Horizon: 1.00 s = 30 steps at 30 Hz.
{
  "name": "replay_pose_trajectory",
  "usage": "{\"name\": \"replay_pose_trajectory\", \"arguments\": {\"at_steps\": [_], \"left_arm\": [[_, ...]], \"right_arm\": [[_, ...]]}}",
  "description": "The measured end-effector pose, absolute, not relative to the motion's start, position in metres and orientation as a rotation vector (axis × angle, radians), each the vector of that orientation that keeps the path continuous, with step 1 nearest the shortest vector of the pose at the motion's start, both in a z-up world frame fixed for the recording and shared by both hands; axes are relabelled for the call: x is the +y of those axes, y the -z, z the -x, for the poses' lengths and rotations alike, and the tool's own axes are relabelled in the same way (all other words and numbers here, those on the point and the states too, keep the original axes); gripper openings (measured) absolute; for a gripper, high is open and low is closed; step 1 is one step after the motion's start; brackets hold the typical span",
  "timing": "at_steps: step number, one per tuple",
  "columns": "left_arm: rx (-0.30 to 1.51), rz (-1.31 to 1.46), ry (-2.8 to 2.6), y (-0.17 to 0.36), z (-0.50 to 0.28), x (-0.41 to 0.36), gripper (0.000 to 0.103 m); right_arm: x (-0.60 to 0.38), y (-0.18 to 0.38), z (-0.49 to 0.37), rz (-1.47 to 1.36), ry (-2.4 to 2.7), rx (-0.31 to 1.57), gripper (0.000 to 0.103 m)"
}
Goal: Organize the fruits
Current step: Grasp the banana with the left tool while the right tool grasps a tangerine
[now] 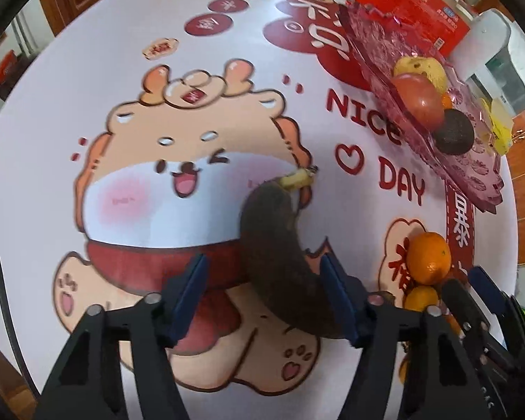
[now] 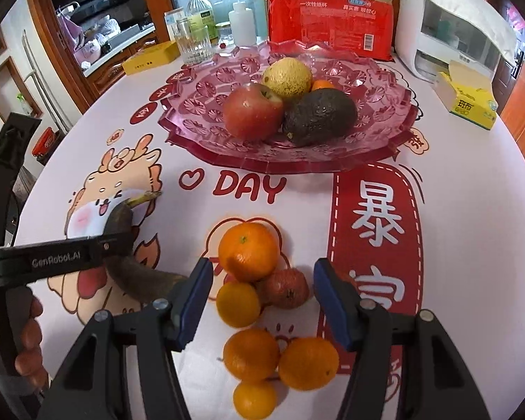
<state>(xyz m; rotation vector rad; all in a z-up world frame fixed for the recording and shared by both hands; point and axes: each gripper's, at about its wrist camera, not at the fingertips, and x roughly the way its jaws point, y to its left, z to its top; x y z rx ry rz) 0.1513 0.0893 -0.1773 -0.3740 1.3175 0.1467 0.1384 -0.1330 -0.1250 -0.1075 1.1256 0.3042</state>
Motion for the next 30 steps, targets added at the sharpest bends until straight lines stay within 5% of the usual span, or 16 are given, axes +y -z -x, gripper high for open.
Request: {"name": "replay_pose_trajectory", "arguments": {"at_steps": [11,15,19,30], "left_arm": [[1.332,0.250,-0.143,0.180,-0.170,0.057,0.054],[1.320,0.225,-0.147,0.179,-0.176,0.056,0.042],[1.281,0.239,-0.101,0.177,-0.182,0.056,0.034],[1.149,0.225,-0.021,0.145,-0.162,0.064,0.032]], "right_arm": [[-0.117,0.150,-0.154,0.158,-0.301,1.176,0.060],[-0.114,0.156,-0.158,0.170,-0.295,1.178,0.060],[-0.109,0.157,-0.158,0.170,-0.321,1.163,0.046],[-0.110,0.138,-0.146,0.119,-0.350,1.123,0.042]]}}
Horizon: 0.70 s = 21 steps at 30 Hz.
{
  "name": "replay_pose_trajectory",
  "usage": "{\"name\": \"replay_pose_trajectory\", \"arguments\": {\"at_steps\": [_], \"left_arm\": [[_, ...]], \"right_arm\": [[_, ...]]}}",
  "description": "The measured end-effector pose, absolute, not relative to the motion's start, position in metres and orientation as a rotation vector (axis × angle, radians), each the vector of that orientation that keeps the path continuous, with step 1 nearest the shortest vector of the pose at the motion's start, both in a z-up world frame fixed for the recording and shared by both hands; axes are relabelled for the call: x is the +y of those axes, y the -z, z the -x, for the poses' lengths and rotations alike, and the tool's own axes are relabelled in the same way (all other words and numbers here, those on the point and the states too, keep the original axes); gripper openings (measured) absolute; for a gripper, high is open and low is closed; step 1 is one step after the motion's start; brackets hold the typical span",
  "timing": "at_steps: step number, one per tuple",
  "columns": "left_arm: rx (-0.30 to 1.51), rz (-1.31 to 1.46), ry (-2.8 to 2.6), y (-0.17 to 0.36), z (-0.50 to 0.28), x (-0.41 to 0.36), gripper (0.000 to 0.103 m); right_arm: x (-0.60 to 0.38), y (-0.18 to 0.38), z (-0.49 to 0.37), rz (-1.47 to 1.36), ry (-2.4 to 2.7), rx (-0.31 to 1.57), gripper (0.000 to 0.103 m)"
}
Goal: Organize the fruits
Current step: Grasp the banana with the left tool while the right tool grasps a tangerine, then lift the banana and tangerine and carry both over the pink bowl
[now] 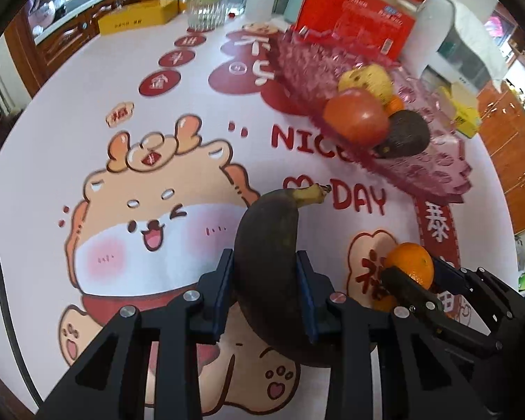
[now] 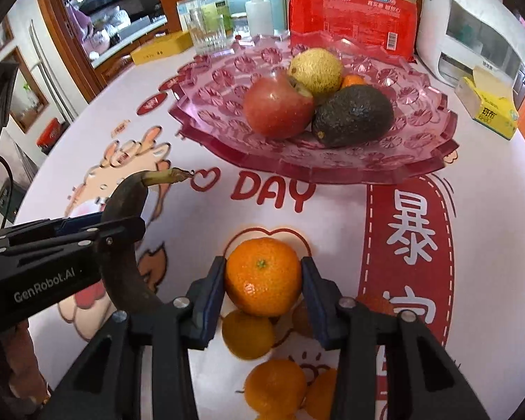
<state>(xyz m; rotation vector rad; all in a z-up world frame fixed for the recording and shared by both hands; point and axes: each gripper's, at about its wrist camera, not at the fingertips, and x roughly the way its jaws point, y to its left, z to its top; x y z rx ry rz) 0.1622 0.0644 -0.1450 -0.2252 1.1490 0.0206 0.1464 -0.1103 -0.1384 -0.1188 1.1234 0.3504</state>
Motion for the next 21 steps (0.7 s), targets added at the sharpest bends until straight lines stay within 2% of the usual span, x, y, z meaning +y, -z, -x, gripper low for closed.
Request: {"name": "replay_pose_trajectory", "arguments": {"at_steps": [9,21], "left_arm": [[1.075,0.173,0.004,0.088,-0.142,0.072,0.032],[0.954,0.098,0.057,-0.012,-0.137,0.064,0.032]], "right_arm": [[-0.111,0.100,-0.132,0.063,-0.398,1.064,0.042],[-0.108,0.005,-0.119,0.073,-0.440,0.865,0.042]]}}
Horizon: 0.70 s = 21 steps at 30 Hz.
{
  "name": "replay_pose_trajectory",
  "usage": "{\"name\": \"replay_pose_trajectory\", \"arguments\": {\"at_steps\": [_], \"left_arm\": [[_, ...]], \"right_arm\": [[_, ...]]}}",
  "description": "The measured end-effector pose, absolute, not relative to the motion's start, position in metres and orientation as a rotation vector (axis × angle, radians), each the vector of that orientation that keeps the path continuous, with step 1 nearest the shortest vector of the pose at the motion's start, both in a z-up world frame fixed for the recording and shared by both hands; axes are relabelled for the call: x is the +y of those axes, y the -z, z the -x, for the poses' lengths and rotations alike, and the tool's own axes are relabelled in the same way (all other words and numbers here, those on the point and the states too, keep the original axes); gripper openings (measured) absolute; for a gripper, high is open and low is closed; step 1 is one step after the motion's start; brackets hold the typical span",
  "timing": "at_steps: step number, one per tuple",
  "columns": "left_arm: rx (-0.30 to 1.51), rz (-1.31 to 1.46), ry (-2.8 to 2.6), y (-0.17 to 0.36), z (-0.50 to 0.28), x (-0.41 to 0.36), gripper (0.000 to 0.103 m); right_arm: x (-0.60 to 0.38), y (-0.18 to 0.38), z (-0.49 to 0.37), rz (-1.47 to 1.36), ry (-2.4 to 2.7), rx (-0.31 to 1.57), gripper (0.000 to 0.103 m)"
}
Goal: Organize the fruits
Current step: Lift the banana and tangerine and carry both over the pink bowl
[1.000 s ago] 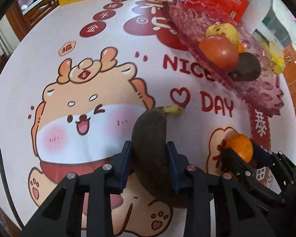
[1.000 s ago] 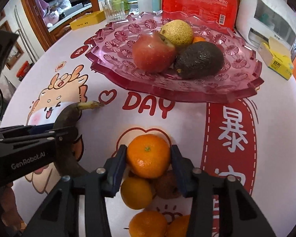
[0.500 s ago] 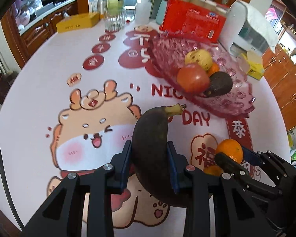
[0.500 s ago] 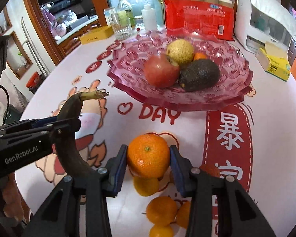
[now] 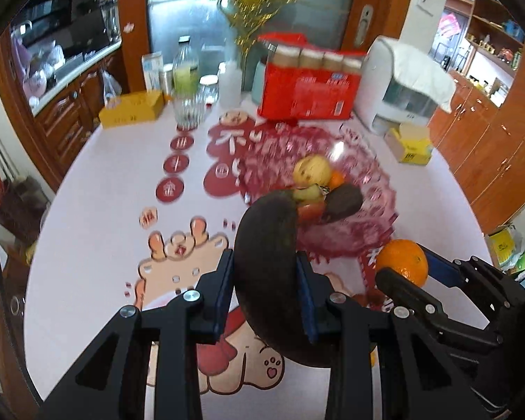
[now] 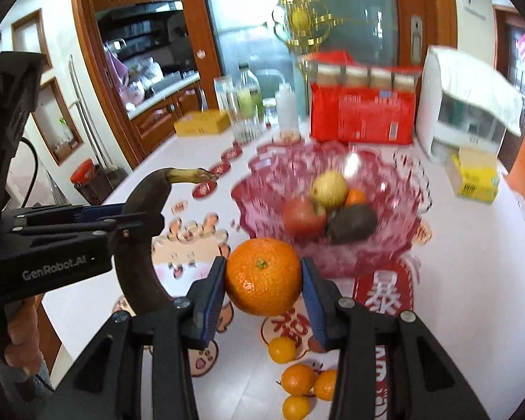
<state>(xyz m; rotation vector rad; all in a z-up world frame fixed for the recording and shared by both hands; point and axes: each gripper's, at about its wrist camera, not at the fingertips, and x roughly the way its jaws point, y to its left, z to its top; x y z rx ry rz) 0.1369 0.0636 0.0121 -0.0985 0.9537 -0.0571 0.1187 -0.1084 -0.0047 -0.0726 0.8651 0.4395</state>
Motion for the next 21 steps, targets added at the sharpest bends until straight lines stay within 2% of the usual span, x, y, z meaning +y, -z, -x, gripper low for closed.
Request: {"name": "replay_pose_trajectory", "arguments": {"at_steps": [14,21], "left_arm": [[0.803,-0.061,0.082,-0.104,-0.177,0.045,0.032],[0.812,-0.114,0.086,-0.103,-0.213,0.038,0.032]], "right_arm": [[-0.124,-0.079,-0.139,0.105,-0.374,0.692,0.042],[-0.134,-0.096,-0.170,0.110,-0.302,0.638,0.042]]}}
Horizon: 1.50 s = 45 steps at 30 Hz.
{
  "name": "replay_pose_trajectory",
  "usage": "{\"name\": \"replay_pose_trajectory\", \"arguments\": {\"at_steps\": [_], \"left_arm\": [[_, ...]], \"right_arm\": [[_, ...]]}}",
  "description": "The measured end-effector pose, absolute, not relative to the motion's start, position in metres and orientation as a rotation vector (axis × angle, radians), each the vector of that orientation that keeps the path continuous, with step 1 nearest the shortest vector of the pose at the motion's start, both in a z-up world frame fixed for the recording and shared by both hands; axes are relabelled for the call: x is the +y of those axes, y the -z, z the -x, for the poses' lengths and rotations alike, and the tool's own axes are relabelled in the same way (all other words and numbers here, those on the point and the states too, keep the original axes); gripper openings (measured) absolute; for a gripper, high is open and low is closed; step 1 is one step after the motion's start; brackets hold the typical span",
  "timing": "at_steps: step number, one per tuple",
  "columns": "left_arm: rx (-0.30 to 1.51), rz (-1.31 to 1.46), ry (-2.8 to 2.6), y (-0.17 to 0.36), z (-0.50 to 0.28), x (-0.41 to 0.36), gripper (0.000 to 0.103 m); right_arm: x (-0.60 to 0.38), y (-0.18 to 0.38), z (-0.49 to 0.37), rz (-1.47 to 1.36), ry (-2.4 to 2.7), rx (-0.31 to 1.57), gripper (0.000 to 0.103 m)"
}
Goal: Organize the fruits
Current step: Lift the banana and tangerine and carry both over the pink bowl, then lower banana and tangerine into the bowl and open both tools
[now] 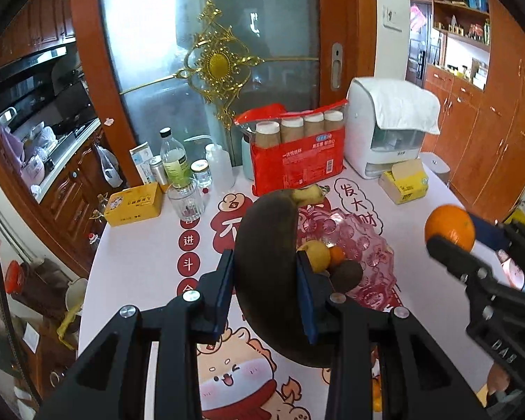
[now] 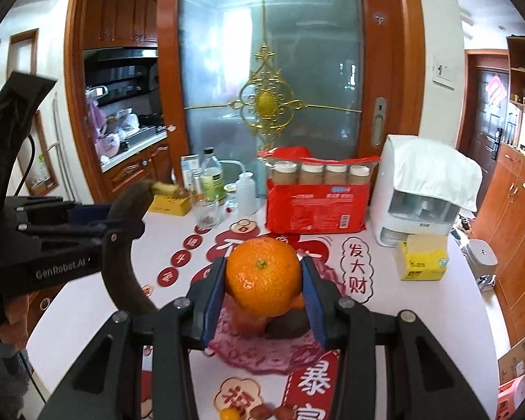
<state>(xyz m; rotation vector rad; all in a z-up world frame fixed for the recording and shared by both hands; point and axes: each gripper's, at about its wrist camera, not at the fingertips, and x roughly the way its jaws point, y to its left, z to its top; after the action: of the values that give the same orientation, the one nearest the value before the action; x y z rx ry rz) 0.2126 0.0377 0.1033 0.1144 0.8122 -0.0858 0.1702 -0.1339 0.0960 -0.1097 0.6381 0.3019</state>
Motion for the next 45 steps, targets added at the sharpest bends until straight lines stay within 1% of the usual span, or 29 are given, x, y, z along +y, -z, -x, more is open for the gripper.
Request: {"name": "replay_pose_trajectory", "arguments": {"at_steps": [6,26,35,39,45], "left_arm": [[0.877,-0.127,0.099,-0.070,-0.242,0.032,0.032],[1.070,-0.184,0.120,0.066,-0.330,0.020,0.032],[1.123,-0.200,0.119,0.103,-0.350,0.015,0.032],[1.132,-0.185,0.119,0.111,-0.356,0.017,0.032],[1.161,-0.193,0.119,0.123,-0.360,0.015,0.033]], "right_arm": [[-0.138,-0.074,-0.201,0.088,-0.257,0.703,0.042],[-0.136,0.056,-0.268,0.064,-0.202,0.975,0.042],[-0.135,0.090,-0.278,0.061,-0.200,1.047,0.043],[-0.134,0.102,-0.282,0.060,-0.203,1.078,0.043],[-0.129,0.105,-0.281,0.094,-0.207,1.050,0.046]]}}
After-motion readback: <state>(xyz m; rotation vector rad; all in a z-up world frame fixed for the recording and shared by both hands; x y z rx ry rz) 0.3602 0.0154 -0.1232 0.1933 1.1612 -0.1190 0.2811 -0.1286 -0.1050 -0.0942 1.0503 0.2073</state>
